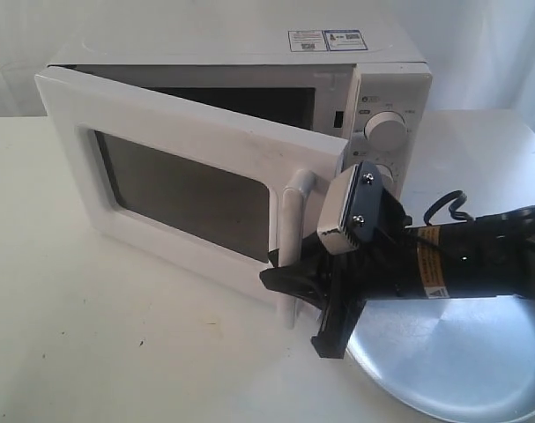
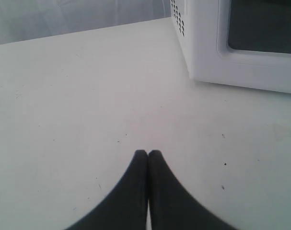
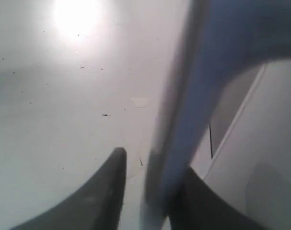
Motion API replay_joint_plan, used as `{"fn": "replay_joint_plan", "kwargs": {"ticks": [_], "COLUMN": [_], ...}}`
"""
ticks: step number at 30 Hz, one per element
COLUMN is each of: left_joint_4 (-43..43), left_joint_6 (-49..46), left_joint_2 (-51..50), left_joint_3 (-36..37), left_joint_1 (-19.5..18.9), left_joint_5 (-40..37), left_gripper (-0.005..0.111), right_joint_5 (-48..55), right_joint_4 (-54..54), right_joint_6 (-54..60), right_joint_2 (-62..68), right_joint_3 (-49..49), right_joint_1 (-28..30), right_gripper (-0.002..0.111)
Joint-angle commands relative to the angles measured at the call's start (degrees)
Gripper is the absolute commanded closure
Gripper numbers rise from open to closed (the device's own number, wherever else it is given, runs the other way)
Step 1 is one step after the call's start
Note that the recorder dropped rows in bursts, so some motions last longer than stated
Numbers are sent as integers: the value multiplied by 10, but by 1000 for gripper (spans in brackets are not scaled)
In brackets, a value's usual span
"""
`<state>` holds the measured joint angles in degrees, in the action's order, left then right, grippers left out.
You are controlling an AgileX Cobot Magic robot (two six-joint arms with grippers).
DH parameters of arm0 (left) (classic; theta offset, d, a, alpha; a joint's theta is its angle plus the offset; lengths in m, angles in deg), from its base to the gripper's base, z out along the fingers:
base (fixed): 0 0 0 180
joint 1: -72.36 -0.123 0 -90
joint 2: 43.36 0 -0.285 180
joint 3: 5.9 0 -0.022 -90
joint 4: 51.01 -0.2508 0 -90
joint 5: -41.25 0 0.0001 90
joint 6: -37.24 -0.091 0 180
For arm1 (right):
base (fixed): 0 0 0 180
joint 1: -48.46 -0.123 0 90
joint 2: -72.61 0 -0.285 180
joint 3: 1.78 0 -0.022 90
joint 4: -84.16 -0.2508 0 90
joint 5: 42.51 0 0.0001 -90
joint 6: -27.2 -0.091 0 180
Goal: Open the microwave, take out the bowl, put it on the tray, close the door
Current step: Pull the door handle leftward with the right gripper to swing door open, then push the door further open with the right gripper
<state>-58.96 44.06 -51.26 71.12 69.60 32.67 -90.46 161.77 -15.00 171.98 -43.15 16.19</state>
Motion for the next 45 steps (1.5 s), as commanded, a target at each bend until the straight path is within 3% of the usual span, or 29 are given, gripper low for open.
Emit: {"fn": "replay_joint_plan", "kwargs": {"ticks": [1,3,15,28,32,36,39,42,45], "left_joint_4": [2,2,2,2,2,2,2,2,2], "left_joint_6": [3,3,3,3,3,3,3,3,3], "left_joint_2": [1,1,1,1,1,1,1,1,1], "left_joint_3": [2,2,2,2,2,2,2,2,2], "left_joint_1": [0,0,0,0,0,0,0,0,0], "left_joint_5": [1,1,1,1,1,1,1,1,1], "left_gripper": [107,107,107,107,107,107,107,107,107], "right_joint_5": [-220,-220,-9,77,87,97,162,364,502], "right_joint_4": [134,137,172,223,223,223,223,223,223], "right_joint_6": [-39,-66,-203,-345,-388,-397,-439,-532,-546], "right_joint_2": [-18,-24,-59,-205,-241,-251,-251,-251,-251], "right_joint_3": [-6,-6,-6,-12,-12,-20,-37,-49,-50], "right_joint_1": [-35,-35,-35,-35,-35,-35,-35,-35,-35], "right_gripper": [55,49,49,53,67,108,108,108,108]}}
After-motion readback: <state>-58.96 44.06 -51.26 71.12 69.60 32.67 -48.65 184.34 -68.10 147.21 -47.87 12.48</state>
